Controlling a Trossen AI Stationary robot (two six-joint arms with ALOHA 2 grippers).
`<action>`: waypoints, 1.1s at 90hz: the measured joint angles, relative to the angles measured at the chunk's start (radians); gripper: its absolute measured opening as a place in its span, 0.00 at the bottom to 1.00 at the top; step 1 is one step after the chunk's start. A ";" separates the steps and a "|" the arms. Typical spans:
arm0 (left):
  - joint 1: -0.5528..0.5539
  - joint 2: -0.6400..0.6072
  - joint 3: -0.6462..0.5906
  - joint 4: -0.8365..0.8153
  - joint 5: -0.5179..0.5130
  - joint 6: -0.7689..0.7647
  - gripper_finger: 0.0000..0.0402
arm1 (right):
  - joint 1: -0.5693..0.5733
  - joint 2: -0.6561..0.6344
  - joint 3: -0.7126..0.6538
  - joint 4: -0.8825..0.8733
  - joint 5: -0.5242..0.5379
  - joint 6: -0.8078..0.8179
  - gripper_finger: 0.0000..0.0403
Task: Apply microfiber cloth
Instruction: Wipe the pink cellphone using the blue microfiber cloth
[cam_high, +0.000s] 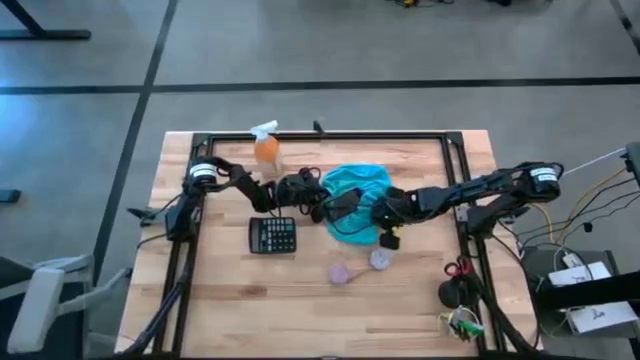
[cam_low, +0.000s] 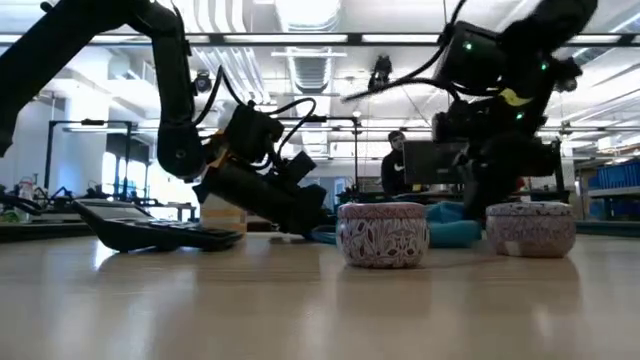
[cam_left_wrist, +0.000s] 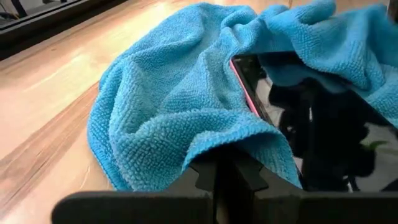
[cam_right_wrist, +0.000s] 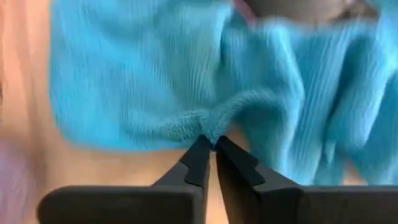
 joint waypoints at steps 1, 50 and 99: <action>0.000 0.000 0.000 0.000 0.000 0.000 0.00 | 0.000 0.000 0.007 -0.022 0.001 0.006 0.09; 0.002 -0.012 0.000 -0.008 0.015 0.030 0.00 | -0.051 0.134 0.191 0.268 0.082 -0.195 0.41; 0.002 -0.014 0.000 -0.029 0.015 0.019 0.00 | -0.132 0.148 0.191 -0.386 0.078 0.102 0.24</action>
